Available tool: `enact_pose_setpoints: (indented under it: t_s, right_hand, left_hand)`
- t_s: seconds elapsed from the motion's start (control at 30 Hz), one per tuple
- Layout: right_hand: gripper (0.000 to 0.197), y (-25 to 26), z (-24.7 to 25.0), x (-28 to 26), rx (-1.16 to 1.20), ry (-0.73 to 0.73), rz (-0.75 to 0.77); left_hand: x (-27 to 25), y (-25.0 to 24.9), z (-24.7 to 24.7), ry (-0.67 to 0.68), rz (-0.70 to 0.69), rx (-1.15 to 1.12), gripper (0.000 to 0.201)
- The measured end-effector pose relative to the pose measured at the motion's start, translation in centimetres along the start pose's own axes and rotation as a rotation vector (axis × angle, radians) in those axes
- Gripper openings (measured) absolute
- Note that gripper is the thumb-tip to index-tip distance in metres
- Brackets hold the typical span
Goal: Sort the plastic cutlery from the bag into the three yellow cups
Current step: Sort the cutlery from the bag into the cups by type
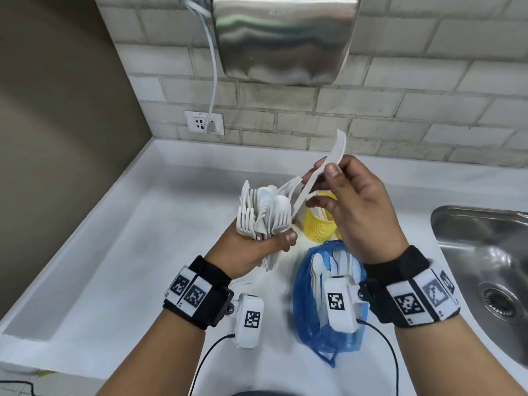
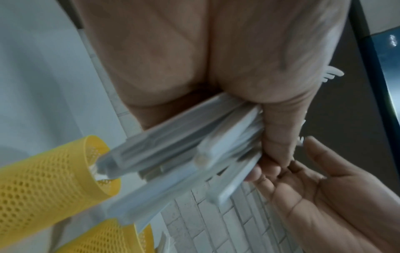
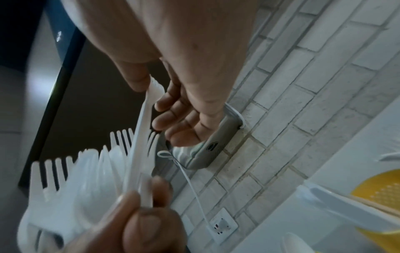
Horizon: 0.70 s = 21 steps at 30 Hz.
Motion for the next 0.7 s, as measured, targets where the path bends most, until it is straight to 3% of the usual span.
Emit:
enact_pose_setpoints:
  t_s: [0.13,0.27,0.43,0.53,0.7]
  right_hand:
    - [0.021,1.4,1.6,0.8,0.21,-0.161,0.061]
    - [0.019,1.4,2.5,1.2,0.309,-0.264,0.026]
    - [0.017,-0.3,0.6,0.7,0.017,-0.074,-0.155]
    - [0.023,-0.5,-0.8,0.1,-0.099,0.035,-0.188]
    - [0.02,-0.5,-1.0,0.3,-0.084,-0.071,-0.106]
  left_hand:
    - [0.3,0.0,-0.2,0.01,-0.046,-0.112,0.012]
    - [0.6,-0.4,-0.9,0.051,-0.077,-0.25,0.017]
    - [0.8,-0.3,-1.4,0.031,-0.061,-0.343,0.017]
    - [0.9,-0.2,-1.5,0.03,-0.051,-0.342,0.016]
    - [0.9,-0.4,-1.7,-0.014,-0.057,-0.336,0.011]
Point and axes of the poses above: each hand's wrist, its own x-axis towards the middle knuckle, its own z-axis out of the back of the hand, y = z × x, the point moved 3 cm from there along x, towards the middle knuckle, and after that the axes turned 15 degrees about y, right-handed, at the moved point
